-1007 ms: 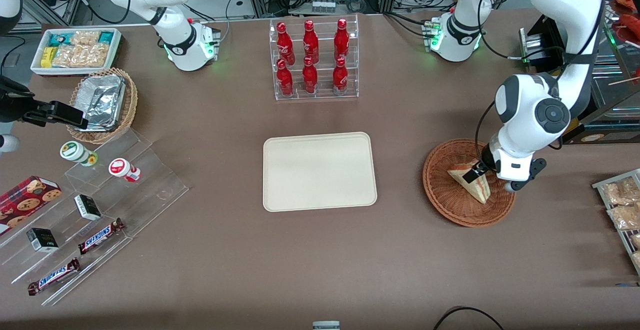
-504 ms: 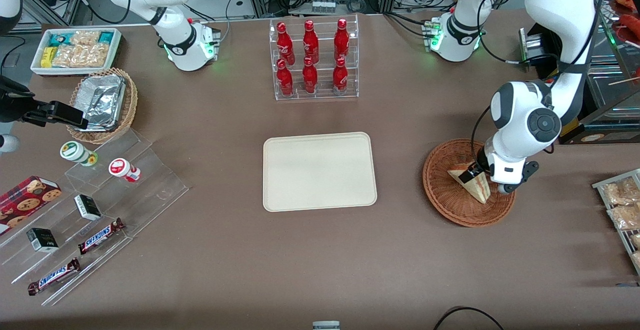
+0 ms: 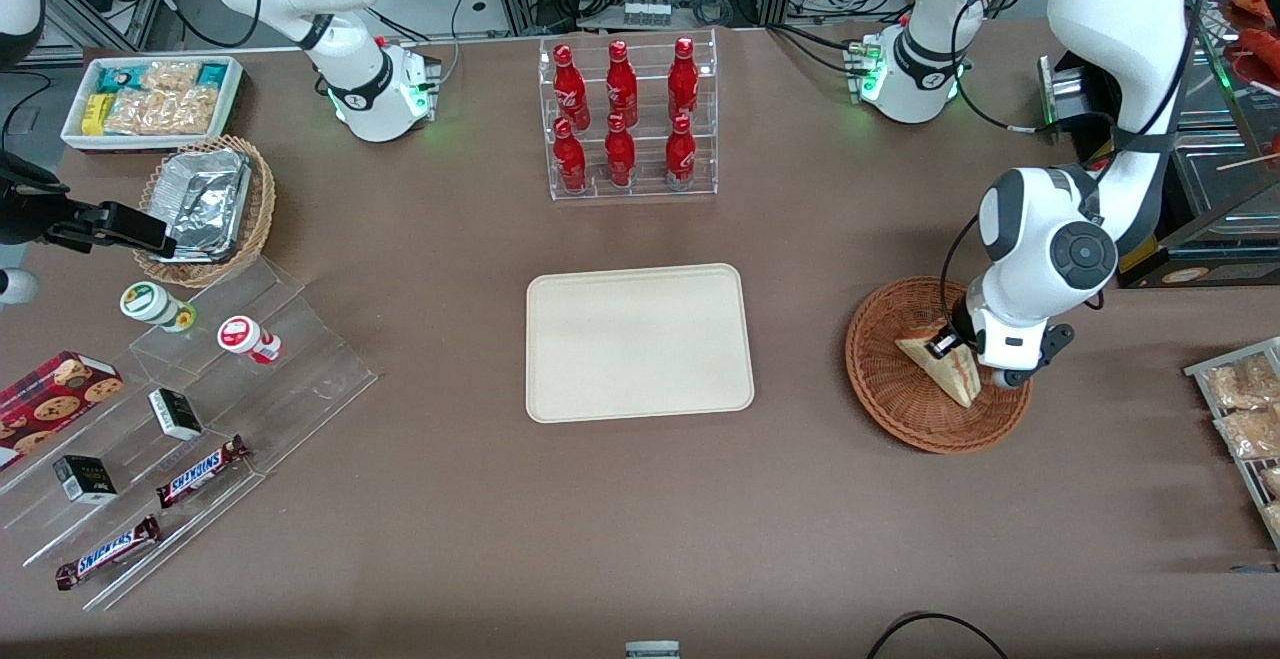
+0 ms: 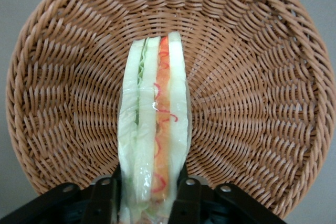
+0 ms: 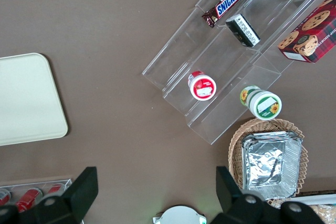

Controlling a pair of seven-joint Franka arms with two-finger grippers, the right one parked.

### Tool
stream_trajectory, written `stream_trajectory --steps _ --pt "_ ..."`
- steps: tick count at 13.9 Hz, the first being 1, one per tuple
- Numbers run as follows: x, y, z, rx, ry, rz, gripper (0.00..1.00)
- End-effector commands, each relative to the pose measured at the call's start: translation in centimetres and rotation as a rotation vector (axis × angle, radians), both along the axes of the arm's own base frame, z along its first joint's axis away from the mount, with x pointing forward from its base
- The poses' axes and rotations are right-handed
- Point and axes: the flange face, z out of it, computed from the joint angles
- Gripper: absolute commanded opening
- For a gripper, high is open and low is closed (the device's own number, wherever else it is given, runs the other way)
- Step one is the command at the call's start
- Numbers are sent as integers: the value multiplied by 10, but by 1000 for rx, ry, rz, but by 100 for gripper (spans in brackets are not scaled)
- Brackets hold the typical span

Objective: Place sandwich from basket to tray
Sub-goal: 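Lift the sandwich and carry it over the cream tray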

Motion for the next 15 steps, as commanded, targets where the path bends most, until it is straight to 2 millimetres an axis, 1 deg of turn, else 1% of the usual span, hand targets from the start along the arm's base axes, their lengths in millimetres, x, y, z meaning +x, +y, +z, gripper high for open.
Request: stream_trajectory --steps 1,3,4,6,7,9,11,12,14,15 --pt "11 -6 40 16 16 -23 0" --pt "22 -36 68 23 53 -78 0" --pt "26 -48 81 24 59 -97 0" --pt "29 -83 100 19 43 -149 0" --pt "29 -102 102 16 36 -174 0" --pt "27 -159 96 6 28 -252 0" --pt "25 -201 91 0 18 -323 0" --pt "22 -232 88 -1 12 -371 0" --pt "20 -276 78 -6 4 -431 0" --pt "19 -296 76 -9 -6 -454 0"
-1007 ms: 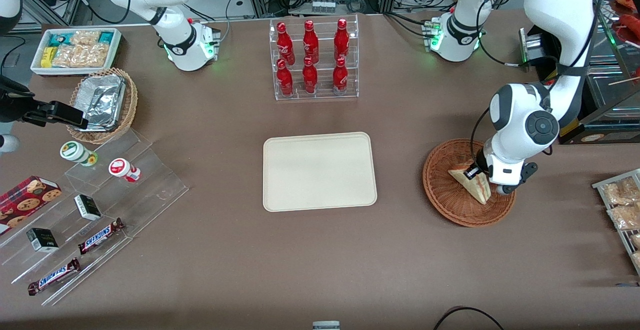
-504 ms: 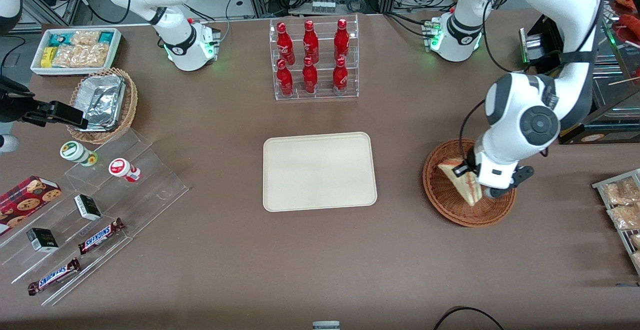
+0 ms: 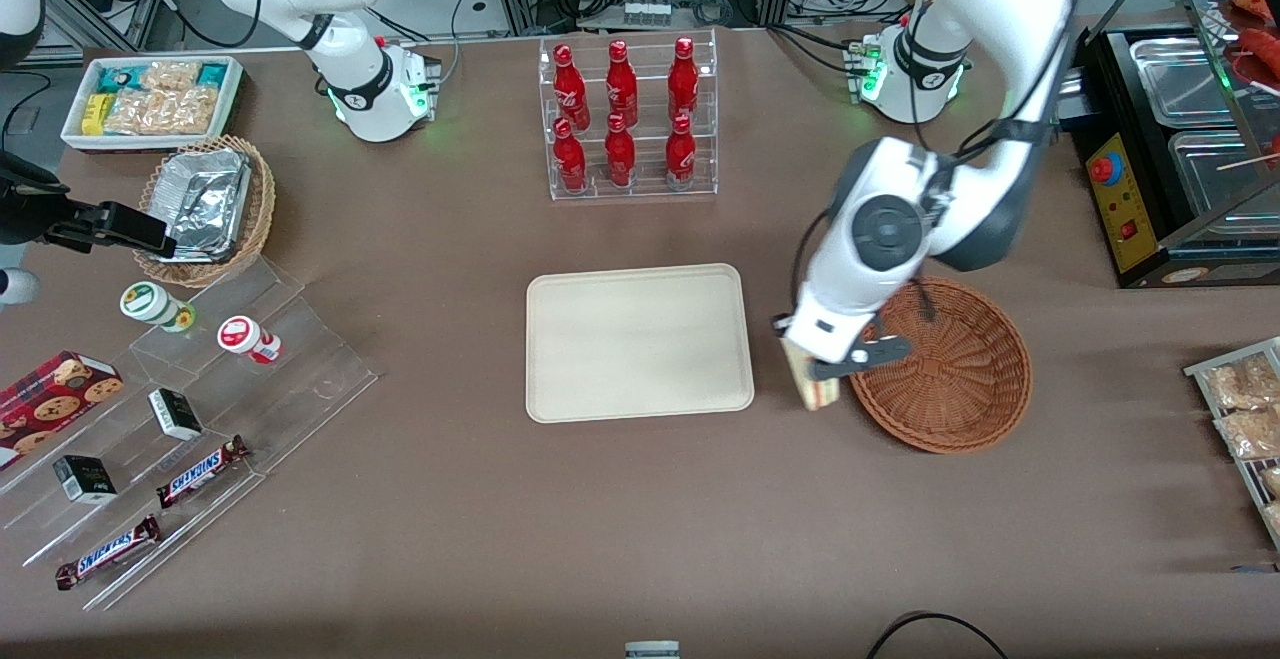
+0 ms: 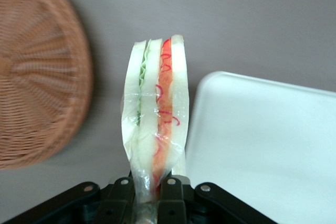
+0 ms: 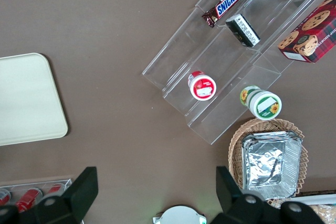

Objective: Place sandwich from basket to tray
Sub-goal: 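Lift the sandwich and carry it over the cream tray, then lower the sandwich onto the tray and open the left gripper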

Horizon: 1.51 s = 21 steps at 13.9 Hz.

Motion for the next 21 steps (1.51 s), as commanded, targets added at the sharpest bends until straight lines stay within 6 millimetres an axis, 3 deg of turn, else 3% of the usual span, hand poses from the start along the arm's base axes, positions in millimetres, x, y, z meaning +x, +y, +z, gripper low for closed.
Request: stream_trajectory --steps 1,7,11,15,21 --pt "13 -54 -6 -7 -24 -50 0" --pt "-4 -138 -33 -15 -11 -142 0" --pt "-6 -178 -52 -9 7 -108 0" --pt "-18 -200 -54 -25 42 -90 0" --pt "-38 -217 -72 -12 66 -85 0"
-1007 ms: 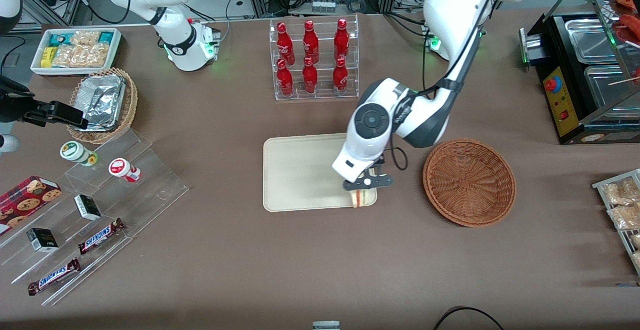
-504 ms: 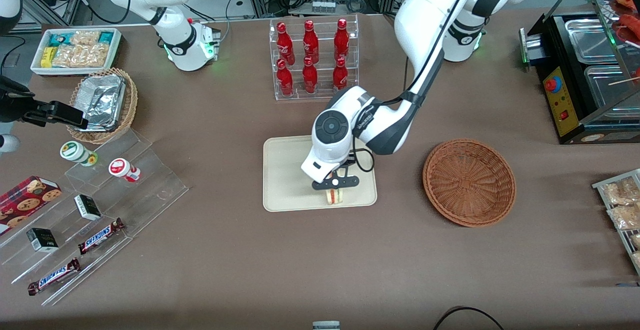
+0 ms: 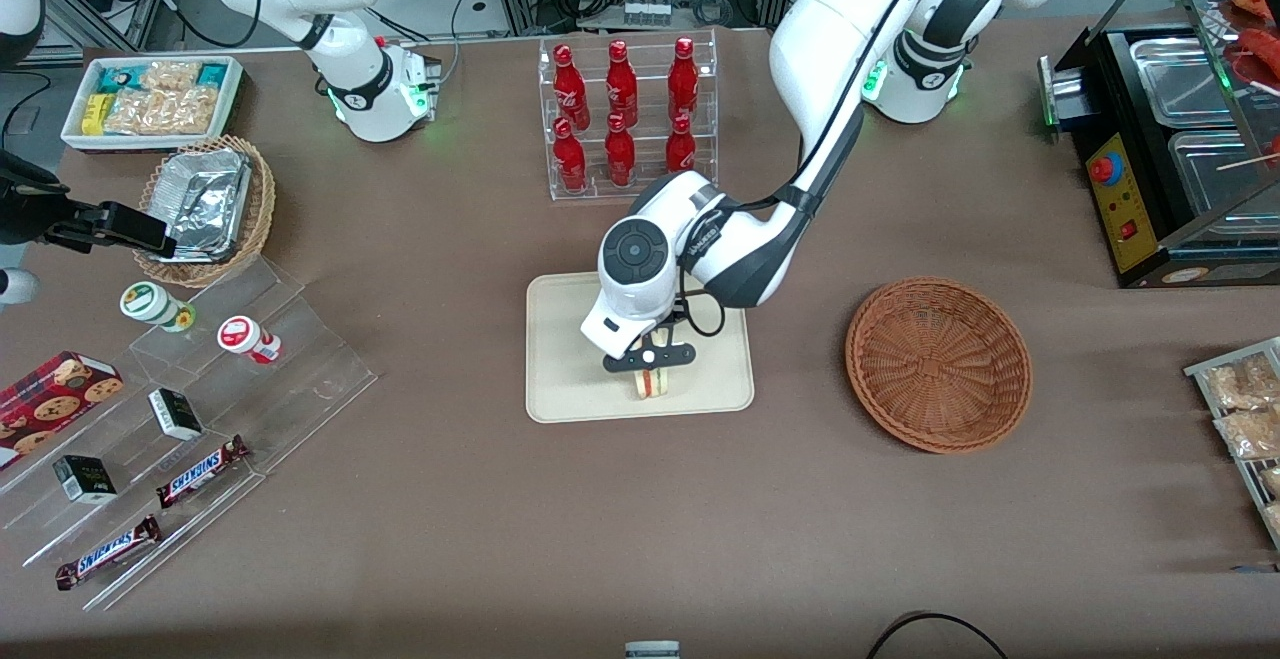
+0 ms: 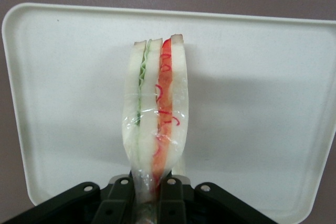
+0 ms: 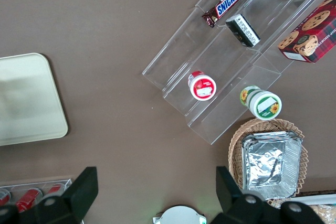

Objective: Place sandwich from basket to tray
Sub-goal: 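Lower the sandwich onto the tray and open the left gripper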

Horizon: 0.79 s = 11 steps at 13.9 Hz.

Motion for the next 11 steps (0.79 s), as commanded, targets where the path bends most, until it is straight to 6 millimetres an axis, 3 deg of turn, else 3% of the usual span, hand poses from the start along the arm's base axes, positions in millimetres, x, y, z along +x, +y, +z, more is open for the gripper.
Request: stream_trajectory --steps 1,8,11 --pt "-10 -15 -2 3 18 14 0" --pt "-31 -27 -13 23 27 12 0" --pt "-30 -29 -19 19 13 45 0"
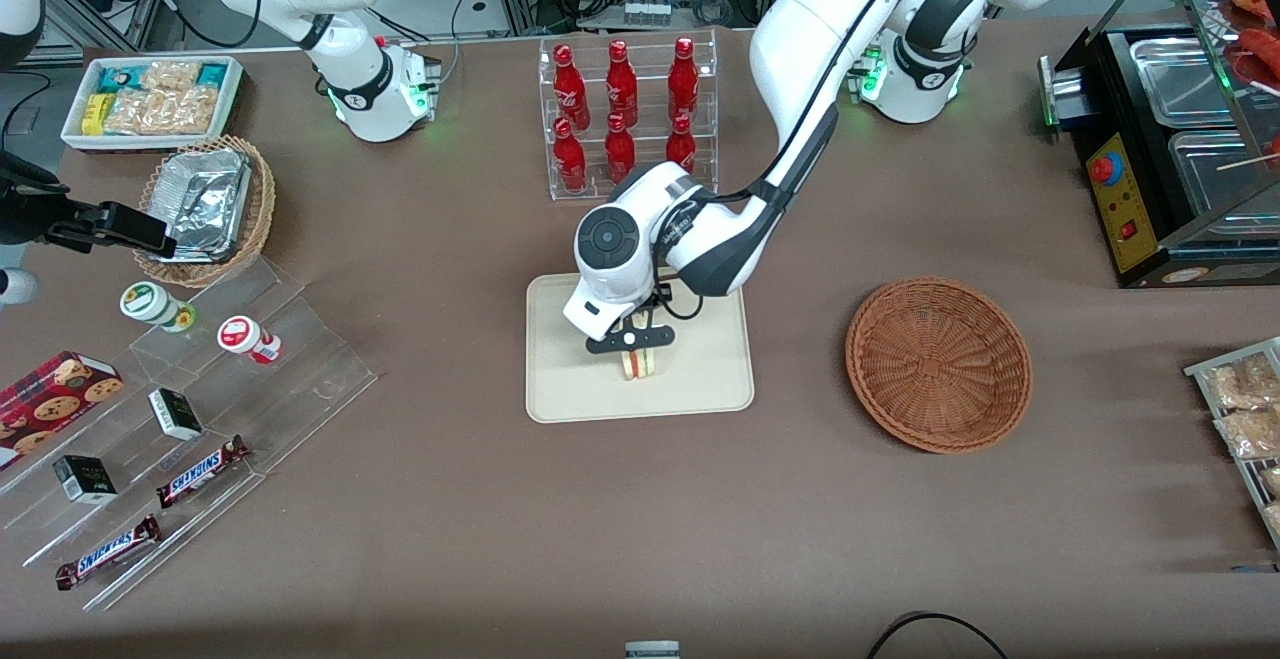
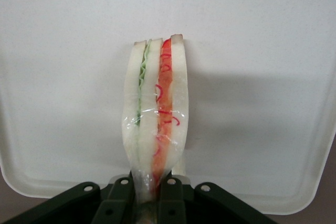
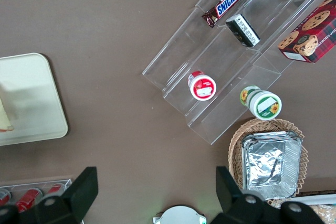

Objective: Place sandwich from basket to tray
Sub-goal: 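Lower the sandwich onto the tray and open the left gripper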

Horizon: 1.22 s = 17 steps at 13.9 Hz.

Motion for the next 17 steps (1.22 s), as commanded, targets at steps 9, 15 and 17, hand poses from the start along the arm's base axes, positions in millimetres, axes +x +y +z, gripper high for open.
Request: stream_trajectory --steps 9,15,17 --pt "7 0 9 -9 -33 77 100" --pt "22 17 71 -32 -62 95 100" --pt "35 33 90 -33 -60 109 100"
